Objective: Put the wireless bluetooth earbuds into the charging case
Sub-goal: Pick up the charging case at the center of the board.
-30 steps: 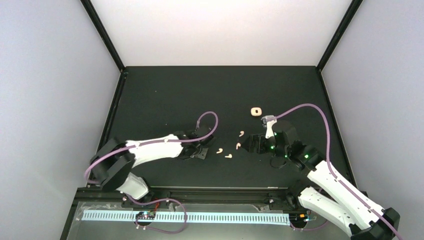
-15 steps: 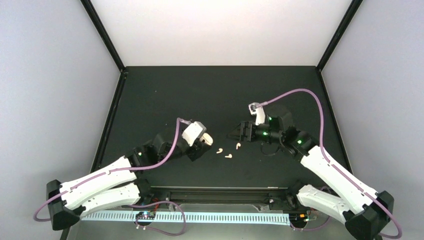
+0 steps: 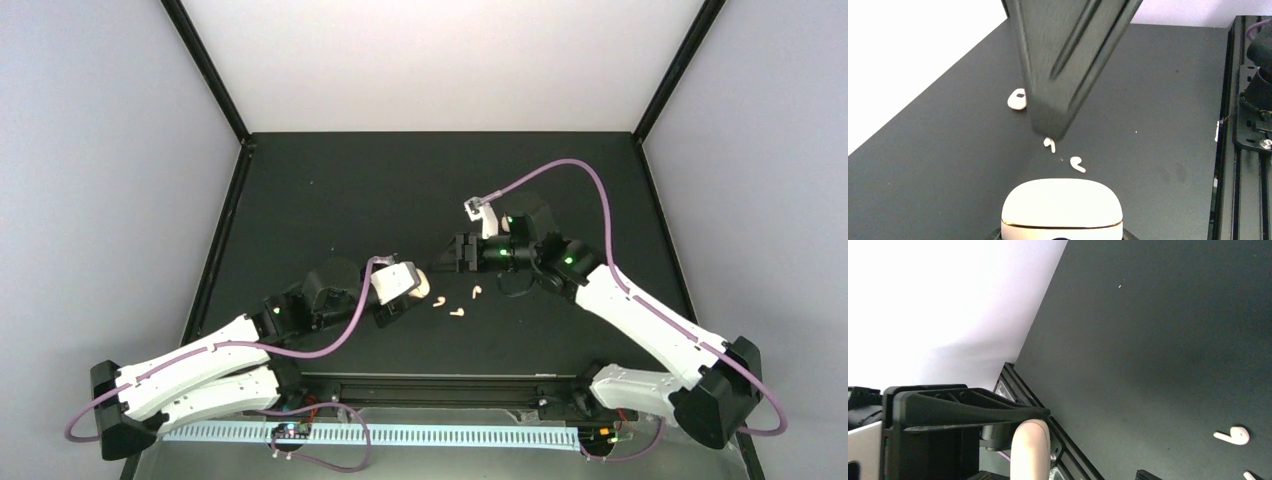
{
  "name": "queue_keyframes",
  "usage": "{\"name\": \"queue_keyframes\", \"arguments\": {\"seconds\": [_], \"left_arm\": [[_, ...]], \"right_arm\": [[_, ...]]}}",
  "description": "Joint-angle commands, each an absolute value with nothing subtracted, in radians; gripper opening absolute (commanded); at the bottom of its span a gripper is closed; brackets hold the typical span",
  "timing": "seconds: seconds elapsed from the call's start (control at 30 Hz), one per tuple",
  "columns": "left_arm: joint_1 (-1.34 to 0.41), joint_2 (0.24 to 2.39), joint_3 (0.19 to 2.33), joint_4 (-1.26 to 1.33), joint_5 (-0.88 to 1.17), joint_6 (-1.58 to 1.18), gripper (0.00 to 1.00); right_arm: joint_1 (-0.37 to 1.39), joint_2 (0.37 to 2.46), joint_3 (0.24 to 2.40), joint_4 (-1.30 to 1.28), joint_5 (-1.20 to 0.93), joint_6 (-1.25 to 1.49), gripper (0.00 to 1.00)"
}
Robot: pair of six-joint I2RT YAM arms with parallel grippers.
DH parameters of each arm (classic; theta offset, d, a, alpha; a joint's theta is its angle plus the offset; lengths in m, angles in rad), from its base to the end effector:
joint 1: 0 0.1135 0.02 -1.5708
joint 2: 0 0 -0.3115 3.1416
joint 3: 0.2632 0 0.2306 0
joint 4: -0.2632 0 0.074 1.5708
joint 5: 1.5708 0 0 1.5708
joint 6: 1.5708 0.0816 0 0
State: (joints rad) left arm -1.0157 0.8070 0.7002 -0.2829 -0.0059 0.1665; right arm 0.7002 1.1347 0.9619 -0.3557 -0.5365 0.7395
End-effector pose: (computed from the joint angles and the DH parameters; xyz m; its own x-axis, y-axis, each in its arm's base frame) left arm 0.0933 -0.1495 0.3153 -0.0571 0.4065 -0.9119 0.8684 0.4708 0.1555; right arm 0.1586 0.1882 0.3440 -0.8856 0.0112 -0.4643 -0.3987 0.4944 0.7724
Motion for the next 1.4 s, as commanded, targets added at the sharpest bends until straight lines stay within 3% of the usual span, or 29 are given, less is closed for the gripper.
{"name": "queue_keyframes", "arguments": {"seconds": [0.0, 0.27, 0.67, 1.13, 1.27, 1.37], "left_arm": [[-1.02, 0.807, 0.702, -0.214, 0.035, 0.247, 0.43], [-1.02, 0.835, 0.7, -0.203, 0.035, 0.254, 0.43], [-1.02, 0.842, 0.704, -0.196, 0.022, 0.27, 0.43], [-1.02, 0.852, 0.703, -0.201, 0.005, 0.267, 0.44], [-1.02, 0.854, 0.704, -0.211, -0.004, 0.267, 0.45], [-1.02, 0.852, 0.704, -0.218, -0.008, 0.264, 0.51]], "right_arm": [[0.736, 1.178, 1.006, -0.335, -0.557, 0.761, 0.73], [0.792, 1.242, 1.062, -0.366, -0.522, 0.734, 0.57], [0.821, 1.283, 1.075, -0.387, -0.509, 0.716, 0.45], [0.836, 1.304, 1.064, -0.384, -0.515, 0.713, 0.43], [0.837, 1.304, 1.057, -0.373, -0.517, 0.719, 0.35], [0.838, 1.299, 1.054, -0.37, -0.512, 0.72, 0.29]]}}
